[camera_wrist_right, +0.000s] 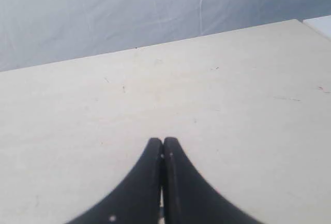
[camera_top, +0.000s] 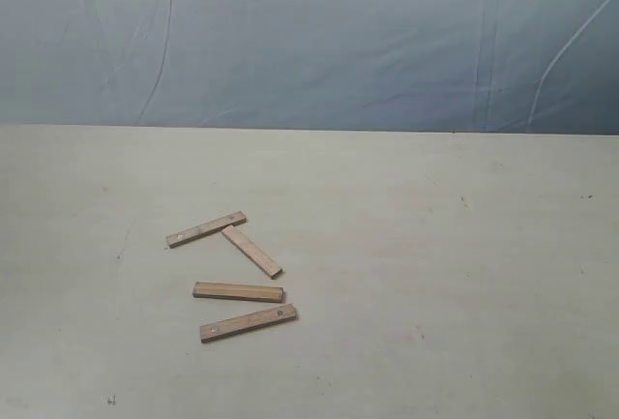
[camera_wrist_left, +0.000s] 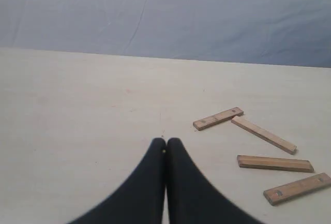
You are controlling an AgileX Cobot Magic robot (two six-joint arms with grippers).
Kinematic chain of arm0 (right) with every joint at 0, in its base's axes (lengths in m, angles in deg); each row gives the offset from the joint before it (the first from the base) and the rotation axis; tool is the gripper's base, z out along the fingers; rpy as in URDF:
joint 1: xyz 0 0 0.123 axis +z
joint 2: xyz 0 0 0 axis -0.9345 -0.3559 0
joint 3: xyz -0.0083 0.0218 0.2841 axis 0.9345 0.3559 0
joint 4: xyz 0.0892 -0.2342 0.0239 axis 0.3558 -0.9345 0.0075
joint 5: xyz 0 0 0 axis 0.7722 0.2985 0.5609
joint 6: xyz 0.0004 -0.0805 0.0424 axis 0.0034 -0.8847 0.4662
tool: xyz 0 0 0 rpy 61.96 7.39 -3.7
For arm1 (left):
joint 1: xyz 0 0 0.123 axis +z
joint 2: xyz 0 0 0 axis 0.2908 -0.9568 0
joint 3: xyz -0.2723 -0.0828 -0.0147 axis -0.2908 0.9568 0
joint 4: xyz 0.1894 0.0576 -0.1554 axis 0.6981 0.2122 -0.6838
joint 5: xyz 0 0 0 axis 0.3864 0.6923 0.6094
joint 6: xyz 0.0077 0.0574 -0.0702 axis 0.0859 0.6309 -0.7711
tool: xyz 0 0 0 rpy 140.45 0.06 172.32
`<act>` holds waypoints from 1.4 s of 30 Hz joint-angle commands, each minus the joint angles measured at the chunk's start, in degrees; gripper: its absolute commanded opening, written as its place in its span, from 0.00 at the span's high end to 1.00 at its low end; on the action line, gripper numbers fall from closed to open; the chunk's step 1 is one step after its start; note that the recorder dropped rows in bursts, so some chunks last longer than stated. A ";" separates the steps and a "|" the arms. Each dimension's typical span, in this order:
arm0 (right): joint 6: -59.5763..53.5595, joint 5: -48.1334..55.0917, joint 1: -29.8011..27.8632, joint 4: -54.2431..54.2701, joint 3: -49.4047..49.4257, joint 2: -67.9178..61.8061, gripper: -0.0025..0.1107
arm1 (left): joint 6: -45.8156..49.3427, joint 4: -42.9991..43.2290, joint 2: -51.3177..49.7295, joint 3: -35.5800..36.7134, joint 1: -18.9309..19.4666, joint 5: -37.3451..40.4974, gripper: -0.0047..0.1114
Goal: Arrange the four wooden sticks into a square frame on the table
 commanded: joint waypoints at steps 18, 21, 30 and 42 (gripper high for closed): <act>-0.14 -0.69 0.00 -0.12 0.01 0.44 0.99 | -41.54 15.14 -2.05 -8.58 0.05 -65.44 0.96; -0.14 -0.69 0.00 -0.12 0.01 0.44 0.99 | -38.13 31.20 -10.92 -25.65 0.05 -48.51 0.96; -0.14 -0.69 0.02 -0.01 0.01 0.44 0.99 | -37.38 47.73 -37.49 -50.23 -7.73 4.35 0.96; -0.14 -0.69 0.02 -0.01 0.01 0.44 0.99 | 0.27 22.63 -70.47 -67.11 -27.44 40.61 0.96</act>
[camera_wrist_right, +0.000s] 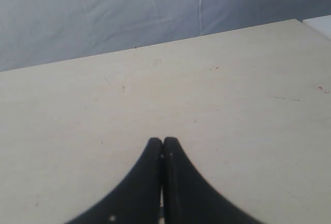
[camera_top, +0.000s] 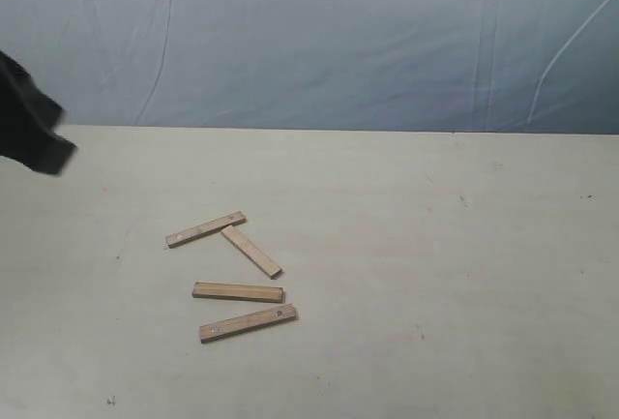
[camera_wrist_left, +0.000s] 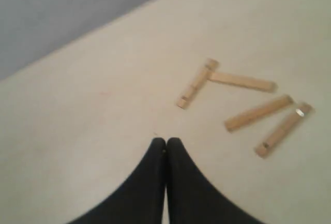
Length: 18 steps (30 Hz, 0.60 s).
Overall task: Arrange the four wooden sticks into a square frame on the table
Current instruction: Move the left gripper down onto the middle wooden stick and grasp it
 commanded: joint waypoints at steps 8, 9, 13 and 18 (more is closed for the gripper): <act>-0.14 -0.69 0.02 0.23 0.01 0.44 0.99 | 31.12 -6.42 -27.56 -4.42 -7.63 2.27 0.85; -0.14 -0.69 0.02 0.23 0.01 0.44 0.99 | 32.44 -5.53 -29.33 -4.42 -7.63 2.00 0.83; -0.14 -0.69 0.02 0.23 0.01 0.44 0.99 | 33.02 1.23 -37.23 -4.42 -7.53 0.08 0.71; -0.14 -0.69 0.02 0.23 0.01 0.44 0.99 | 37.88 1.63 -45.94 -7.50 -7.53 -4.68 0.58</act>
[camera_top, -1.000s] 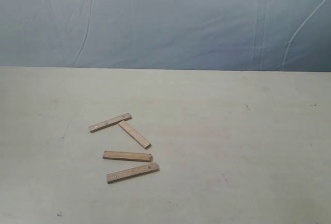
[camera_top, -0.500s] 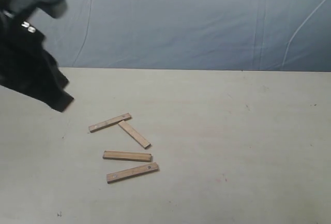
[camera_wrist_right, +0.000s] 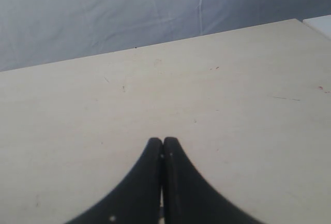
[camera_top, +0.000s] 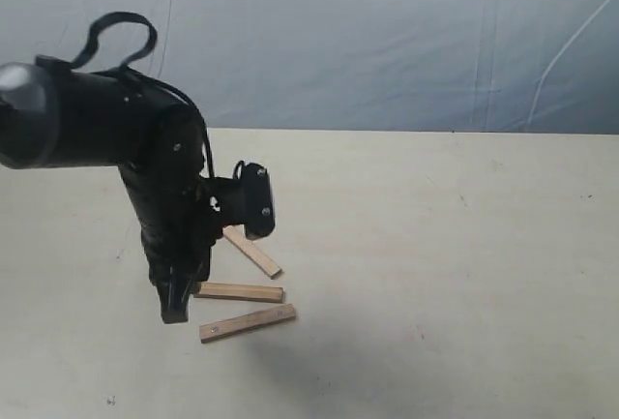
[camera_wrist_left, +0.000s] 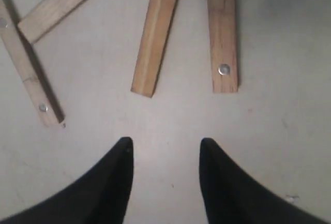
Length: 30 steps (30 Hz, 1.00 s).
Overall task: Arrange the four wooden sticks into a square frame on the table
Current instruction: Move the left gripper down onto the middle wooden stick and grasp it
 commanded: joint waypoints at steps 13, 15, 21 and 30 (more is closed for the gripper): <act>-0.14 -0.69 0.02 0.12 0.01 0.44 0.99 | 20.58 -16.86 -17.39 -13.19 6.37 -1.82 0.59; -0.14 -0.69 0.02 0.12 0.01 0.44 0.99 | 20.58 -16.86 -18.30 -13.19 6.37 -1.82 0.59; -0.14 -0.69 0.02 0.12 0.01 0.44 0.99 | 20.58 -17.41 -20.61 -13.19 6.37 -1.57 0.60; -0.14 -0.69 0.02 0.12 0.01 0.44 0.99 | 18.13 -17.17 -18.54 -14.48 6.37 4.80 0.96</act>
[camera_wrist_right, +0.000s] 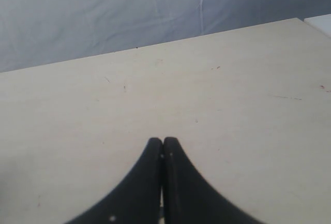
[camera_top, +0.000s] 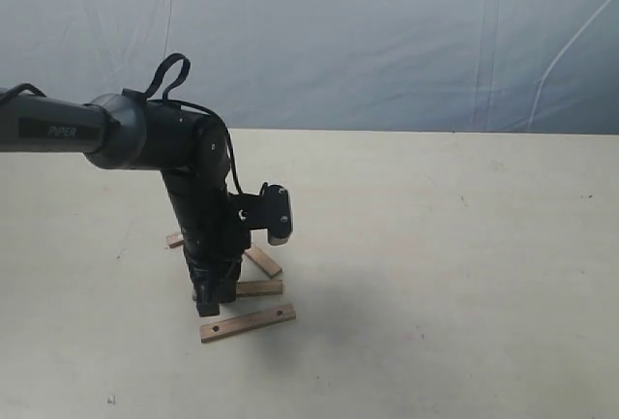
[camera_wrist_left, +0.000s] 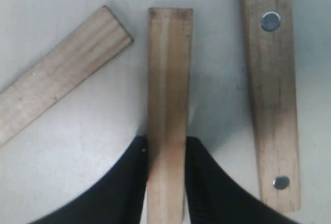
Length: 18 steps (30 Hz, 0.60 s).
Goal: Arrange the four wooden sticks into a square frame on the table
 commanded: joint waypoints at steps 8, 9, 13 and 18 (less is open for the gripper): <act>-0.14 -0.69 0.02 -0.39 0.01 0.44 0.99 | -13.26 2.45 12.32 -1.22 1.88 4.86 0.96; -0.14 -0.69 0.02 -0.39 0.01 0.44 0.99 | -17.72 2.45 13.61 -1.22 2.65 3.68 0.96; -0.14 -0.69 0.02 -0.39 0.01 0.44 0.99 | -44.42 2.45 15.50 -1.22 6.81 0.28 0.96; -0.14 -0.69 0.02 -0.39 0.01 0.44 0.99 | -65.00 2.45 14.76 1.03 10.34 0.98 0.96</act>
